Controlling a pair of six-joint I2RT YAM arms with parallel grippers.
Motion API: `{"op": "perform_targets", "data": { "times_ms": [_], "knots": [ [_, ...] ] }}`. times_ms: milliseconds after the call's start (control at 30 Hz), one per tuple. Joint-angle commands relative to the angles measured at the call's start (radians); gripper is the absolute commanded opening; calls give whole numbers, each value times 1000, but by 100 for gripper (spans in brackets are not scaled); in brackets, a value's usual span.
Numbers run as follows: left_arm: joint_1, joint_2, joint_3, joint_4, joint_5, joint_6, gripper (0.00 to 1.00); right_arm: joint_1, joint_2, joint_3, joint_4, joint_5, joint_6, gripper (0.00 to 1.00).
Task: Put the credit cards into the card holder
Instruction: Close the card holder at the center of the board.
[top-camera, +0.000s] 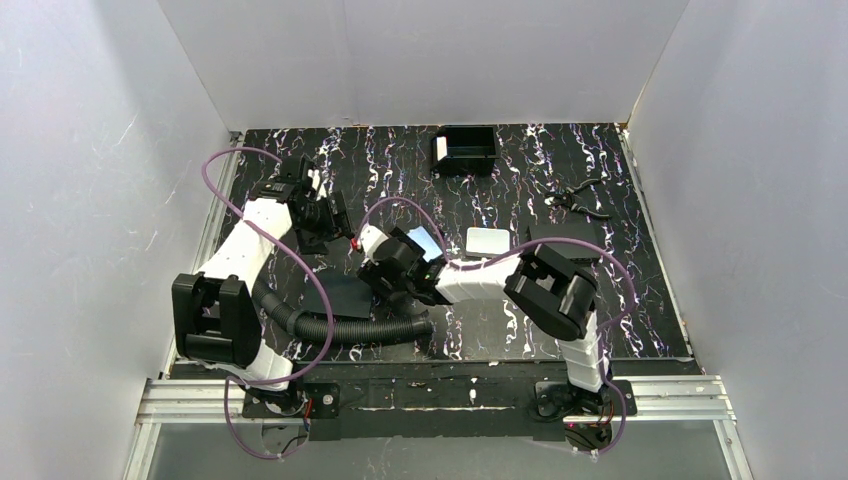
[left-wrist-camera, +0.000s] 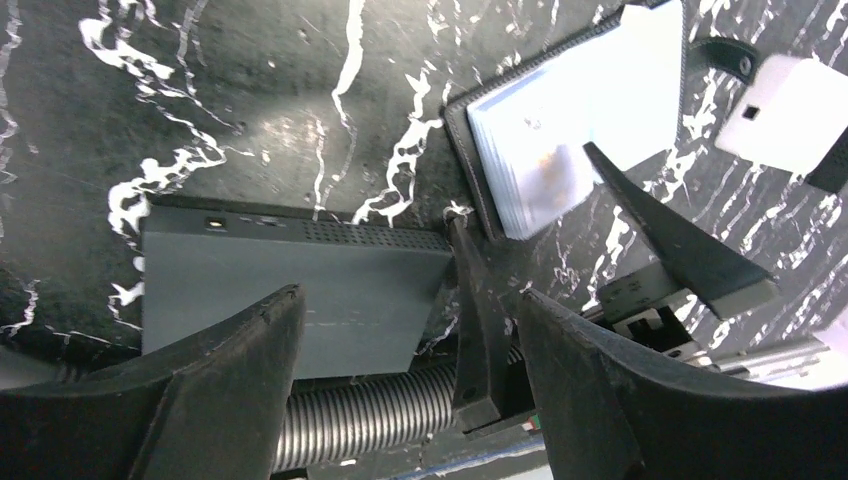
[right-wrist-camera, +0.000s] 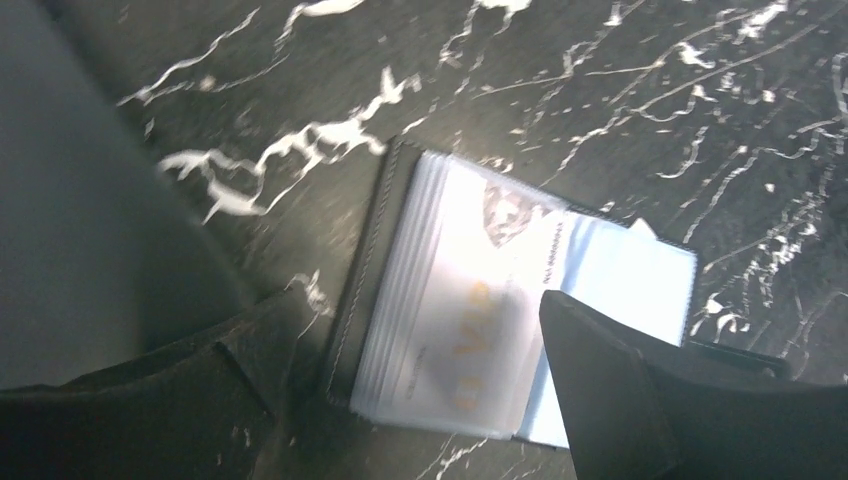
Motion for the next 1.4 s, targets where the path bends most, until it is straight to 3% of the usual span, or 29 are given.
{"op": "perform_targets", "data": {
  "times_ms": [0, 233, 567, 700, 967, 1100, 1167, 1233, 1367],
  "knots": [
    [23, -37, -13, -23, -54, -17, 77, -7, 66, 56, 18, 164, 61, 98],
    [38, -43, -30, -13, -72, -21, 78, -18, 76, -3, 34, 195, 139, 84],
    [44, -32, -39, -9, -58, -18, 78, -75, 83, 29, -29, -78, 226, 27],
    [44, -27, -47, -8, -46, -20, 78, -96, 46, 35, -45, -130, 256, 19],
    [45, -16, -42, 5, 72, -35, 77, -191, -72, 35, -58, -342, 400, 17],
    [44, 28, -53, 68, 270, -64, 77, -249, -103, 25, -42, -456, 484, 20],
    [44, 66, -82, 159, 414, -122, 74, -279, -117, 8, -9, -517, 530, 29],
    [43, 92, -126, 280, 515, -207, 71, -311, -121, 4, 18, -596, 576, 45],
    [23, 131, -162, 394, 519, -294, 69, -367, -125, 40, -59, -639, 599, 73]
  ]
}}
